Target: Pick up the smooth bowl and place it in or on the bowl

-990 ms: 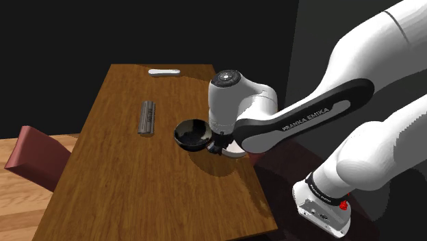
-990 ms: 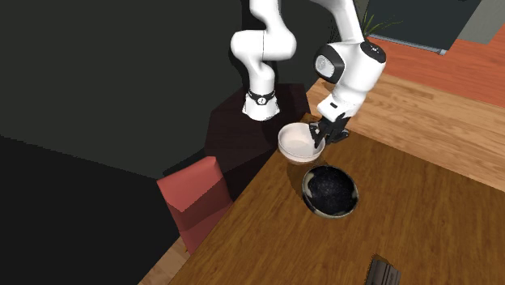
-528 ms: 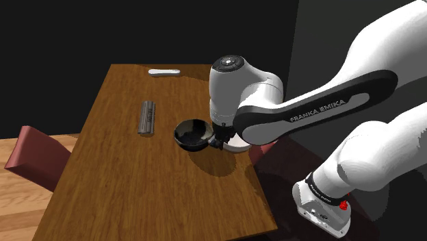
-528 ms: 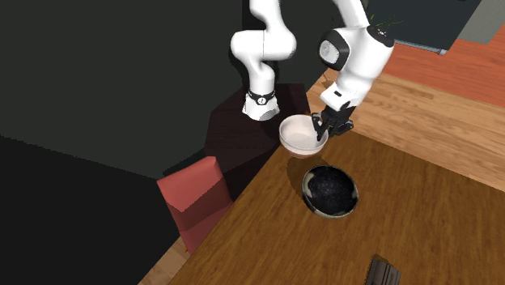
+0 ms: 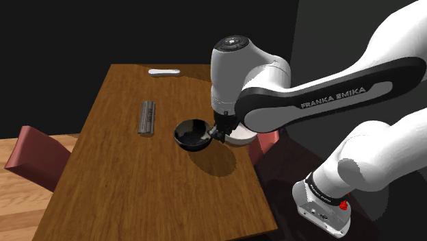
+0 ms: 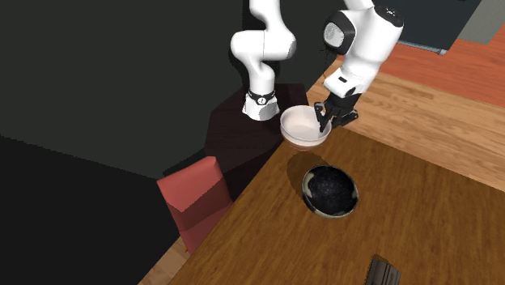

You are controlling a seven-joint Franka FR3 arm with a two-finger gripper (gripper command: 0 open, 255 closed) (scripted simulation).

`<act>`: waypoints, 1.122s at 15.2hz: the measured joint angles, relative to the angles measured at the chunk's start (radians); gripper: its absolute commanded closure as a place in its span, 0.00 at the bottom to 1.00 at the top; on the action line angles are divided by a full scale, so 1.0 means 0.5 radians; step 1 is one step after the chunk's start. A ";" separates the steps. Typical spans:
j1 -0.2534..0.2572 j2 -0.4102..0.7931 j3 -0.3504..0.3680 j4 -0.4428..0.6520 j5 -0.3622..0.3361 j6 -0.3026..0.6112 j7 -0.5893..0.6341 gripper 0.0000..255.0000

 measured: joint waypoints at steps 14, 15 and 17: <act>-0.139 0.626 0.108 0.761 -0.357 -0.228 0.217 1.00; -0.142 0.714 0.114 0.861 -0.411 -0.258 0.245 1.00; -0.124 0.899 0.129 1.081 -0.520 -0.336 0.314 1.00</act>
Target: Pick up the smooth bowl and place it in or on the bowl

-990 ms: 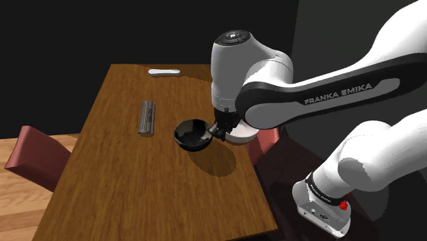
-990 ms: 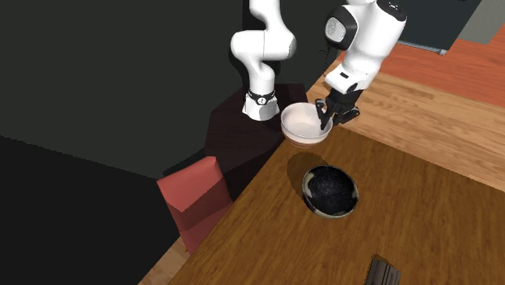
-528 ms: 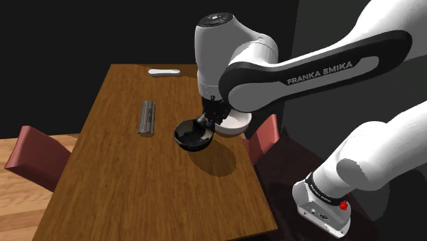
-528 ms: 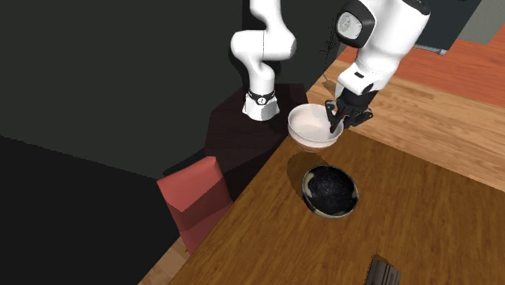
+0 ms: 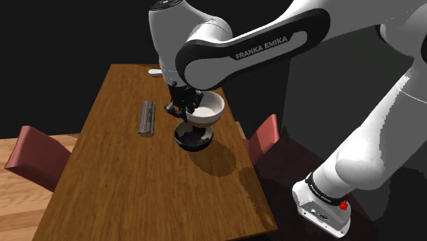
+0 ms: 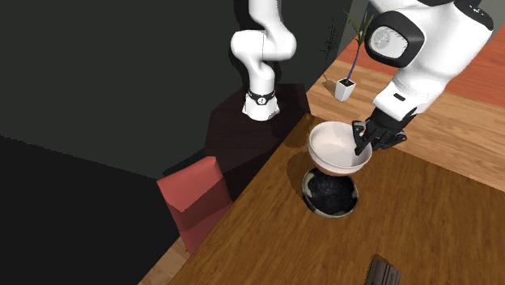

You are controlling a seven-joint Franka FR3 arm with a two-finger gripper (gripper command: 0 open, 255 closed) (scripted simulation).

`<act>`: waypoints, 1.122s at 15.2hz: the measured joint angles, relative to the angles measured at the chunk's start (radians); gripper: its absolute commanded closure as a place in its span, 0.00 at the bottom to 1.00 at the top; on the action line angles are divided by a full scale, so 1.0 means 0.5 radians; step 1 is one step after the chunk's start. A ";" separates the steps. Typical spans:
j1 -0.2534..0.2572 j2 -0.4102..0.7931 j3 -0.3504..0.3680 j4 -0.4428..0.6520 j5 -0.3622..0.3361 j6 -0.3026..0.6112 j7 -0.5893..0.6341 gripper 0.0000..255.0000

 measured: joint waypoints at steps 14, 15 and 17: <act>0.072 0.375 -0.039 0.126 -0.247 0.153 0.167 1.00; 0.074 0.386 -0.042 0.114 -0.257 0.174 0.176 1.00; 0.078 0.415 -0.052 0.091 -0.282 0.219 0.193 1.00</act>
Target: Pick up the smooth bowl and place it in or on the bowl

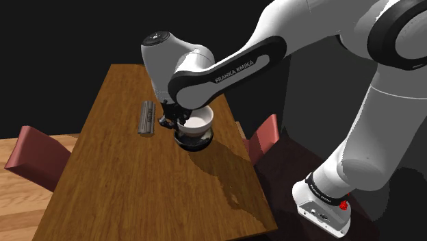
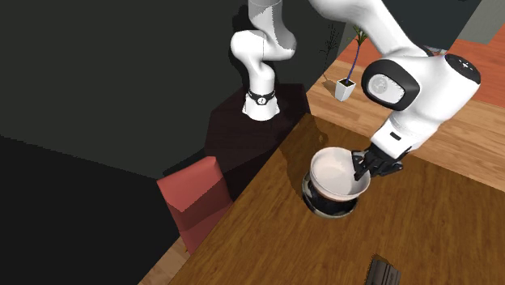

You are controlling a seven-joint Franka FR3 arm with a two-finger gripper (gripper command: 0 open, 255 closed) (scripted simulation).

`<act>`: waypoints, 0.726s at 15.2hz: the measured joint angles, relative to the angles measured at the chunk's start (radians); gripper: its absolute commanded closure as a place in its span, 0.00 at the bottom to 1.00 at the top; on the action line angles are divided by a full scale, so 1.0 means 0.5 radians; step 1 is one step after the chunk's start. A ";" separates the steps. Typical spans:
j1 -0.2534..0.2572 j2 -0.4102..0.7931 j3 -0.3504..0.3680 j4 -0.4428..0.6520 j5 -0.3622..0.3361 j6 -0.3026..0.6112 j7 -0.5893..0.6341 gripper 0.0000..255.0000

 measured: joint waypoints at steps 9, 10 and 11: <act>0.006 0.032 -0.010 -0.022 -0.027 0.047 0.020 0.00; 0.006 0.032 -0.010 -0.022 -0.027 0.047 0.020 0.00; 0.006 0.032 -0.010 -0.022 -0.027 0.047 0.020 0.00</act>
